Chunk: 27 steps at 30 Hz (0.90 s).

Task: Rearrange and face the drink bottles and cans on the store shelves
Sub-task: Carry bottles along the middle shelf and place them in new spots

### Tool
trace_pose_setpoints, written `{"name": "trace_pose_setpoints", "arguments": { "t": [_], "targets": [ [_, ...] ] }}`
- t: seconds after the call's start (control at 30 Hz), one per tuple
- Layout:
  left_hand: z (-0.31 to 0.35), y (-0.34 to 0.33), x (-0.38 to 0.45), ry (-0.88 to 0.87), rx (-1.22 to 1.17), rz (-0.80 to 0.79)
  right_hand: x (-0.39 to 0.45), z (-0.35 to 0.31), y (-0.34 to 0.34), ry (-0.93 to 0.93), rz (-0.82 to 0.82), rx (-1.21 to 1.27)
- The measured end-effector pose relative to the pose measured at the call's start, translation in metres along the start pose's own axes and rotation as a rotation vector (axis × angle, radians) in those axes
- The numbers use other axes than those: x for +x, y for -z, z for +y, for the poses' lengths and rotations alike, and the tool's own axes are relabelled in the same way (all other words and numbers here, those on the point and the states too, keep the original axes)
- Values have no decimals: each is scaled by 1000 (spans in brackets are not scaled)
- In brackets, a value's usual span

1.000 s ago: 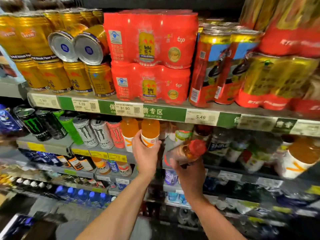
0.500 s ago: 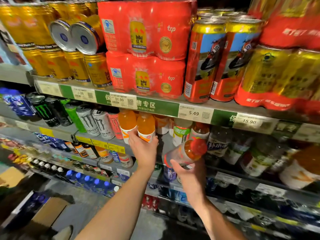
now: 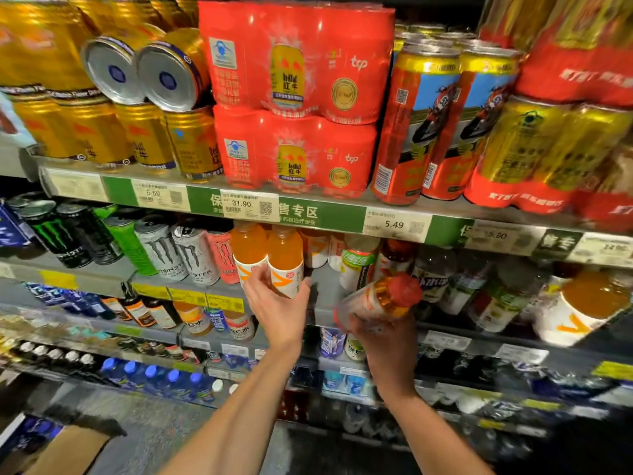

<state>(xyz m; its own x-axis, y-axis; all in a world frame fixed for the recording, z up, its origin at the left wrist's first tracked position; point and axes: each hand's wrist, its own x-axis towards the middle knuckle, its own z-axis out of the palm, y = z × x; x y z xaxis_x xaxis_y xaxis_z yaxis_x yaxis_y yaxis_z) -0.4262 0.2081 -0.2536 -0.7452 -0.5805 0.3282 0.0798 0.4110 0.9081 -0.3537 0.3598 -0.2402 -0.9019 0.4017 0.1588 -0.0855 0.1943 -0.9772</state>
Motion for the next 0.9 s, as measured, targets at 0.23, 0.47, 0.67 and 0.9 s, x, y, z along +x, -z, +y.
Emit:
{"name": "trace_pose_setpoints", "arguments": {
  "t": [0.23,0.47,0.67,0.9],
  "targets": [
    [20,3,-33,-167,-145,-218,-7,-1,22,-44,207,-66],
    [71,-23,-96,-173,-296,-563,-10,0,88,-78,435,-87],
    [106,-68,-164,-251,-297,-738,-13,15,173,-97,542,-60],
    [158,-147,-258,-176,-324,-776,-5,42,299,-132,561,-77]
  ]
}}
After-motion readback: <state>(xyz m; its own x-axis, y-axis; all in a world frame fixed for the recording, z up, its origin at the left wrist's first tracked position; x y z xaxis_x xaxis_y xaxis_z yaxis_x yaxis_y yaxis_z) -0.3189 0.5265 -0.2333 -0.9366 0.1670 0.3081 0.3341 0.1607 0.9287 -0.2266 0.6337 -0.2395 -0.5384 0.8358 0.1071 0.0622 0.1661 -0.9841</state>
